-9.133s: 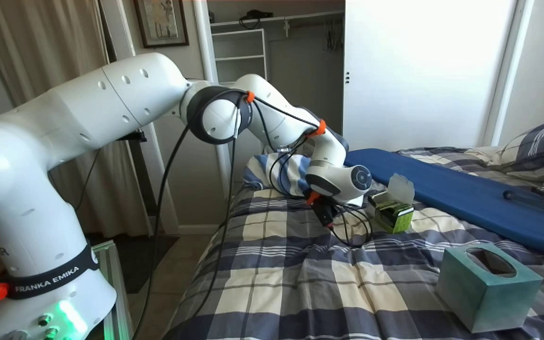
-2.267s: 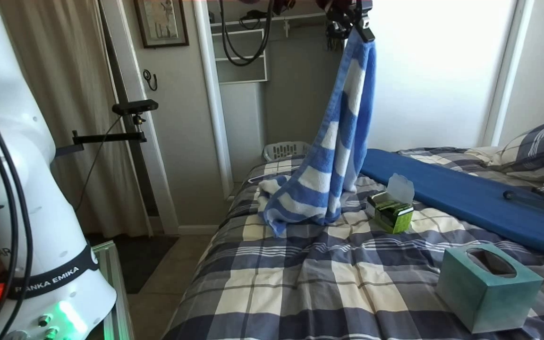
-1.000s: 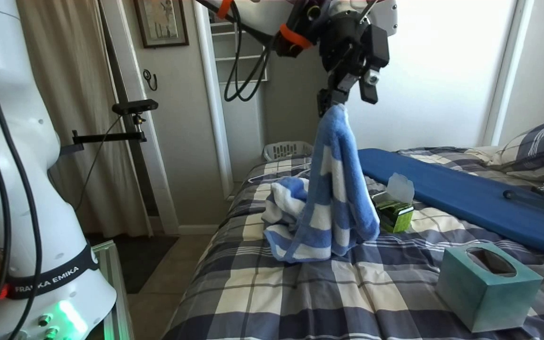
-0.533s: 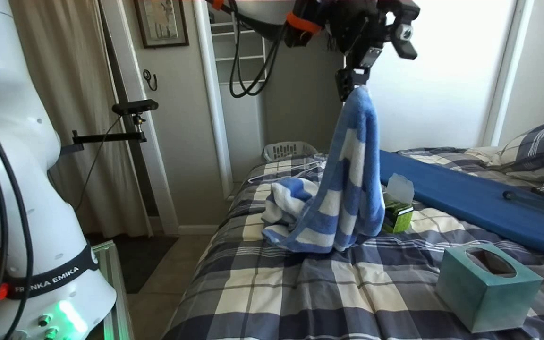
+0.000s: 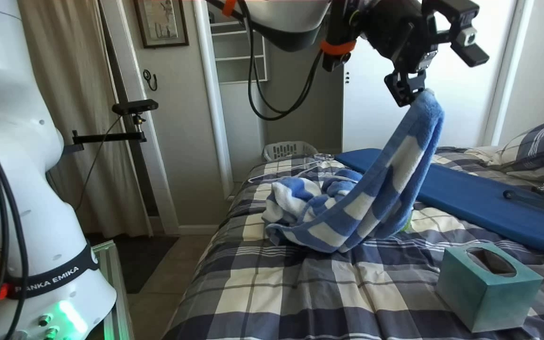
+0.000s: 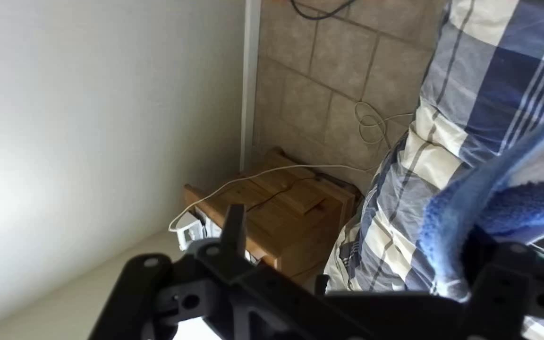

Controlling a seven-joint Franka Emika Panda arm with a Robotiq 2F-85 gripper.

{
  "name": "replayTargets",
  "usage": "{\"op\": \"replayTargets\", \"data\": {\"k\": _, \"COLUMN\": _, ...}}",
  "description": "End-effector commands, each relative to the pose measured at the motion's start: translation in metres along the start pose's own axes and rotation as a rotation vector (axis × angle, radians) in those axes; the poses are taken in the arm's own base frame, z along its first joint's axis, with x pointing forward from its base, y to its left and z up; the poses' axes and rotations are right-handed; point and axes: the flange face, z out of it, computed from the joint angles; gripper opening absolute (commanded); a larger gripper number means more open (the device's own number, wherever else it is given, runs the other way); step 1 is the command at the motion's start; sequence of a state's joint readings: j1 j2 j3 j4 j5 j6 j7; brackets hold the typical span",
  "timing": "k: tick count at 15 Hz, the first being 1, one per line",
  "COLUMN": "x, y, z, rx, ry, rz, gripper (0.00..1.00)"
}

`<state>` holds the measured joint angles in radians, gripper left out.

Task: Move the towel to the right

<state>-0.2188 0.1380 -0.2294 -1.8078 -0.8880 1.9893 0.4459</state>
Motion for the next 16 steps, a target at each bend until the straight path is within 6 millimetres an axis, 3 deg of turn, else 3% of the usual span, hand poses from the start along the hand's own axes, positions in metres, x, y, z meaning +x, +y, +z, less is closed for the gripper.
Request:
{"op": "replayTargets", "data": {"k": 1, "x": 0.004, "y": -0.004, "z": 0.025, "rx": 0.101, "ry": -0.088, "rz": 0.148, "gripper": 1.0}}
{"op": "replayTargets", "data": {"k": 5, "x": 0.005, "y": -0.01, "z": 0.05, "rx": 0.204, "ry": -0.222, "rz": 0.282, "gripper": 1.0}}
{"op": "replayTargets", "data": {"k": 7, "x": 0.008, "y": -0.011, "z": 0.05, "rx": 0.277, "ry": -0.267, "rz": 0.345, "gripper": 1.0}}
{"op": "replayTargets", "data": {"k": 10, "x": -0.008, "y": -0.022, "z": 0.024, "rx": 0.401, "ry": -0.369, "rz": 0.205, "gripper": 1.0}}
{"op": "replayTargets", "data": {"k": 13, "x": -0.031, "y": -0.019, "z": -0.014, "rx": 0.467, "ry": -0.477, "rz": 0.088, "gripper": 1.0}}
{"op": "replayTargets", "data": {"k": 16, "x": -0.058, "y": 0.001, "z": -0.037, "rx": 0.479, "ry": -0.661, "rz": 0.05, "gripper": 1.0}}
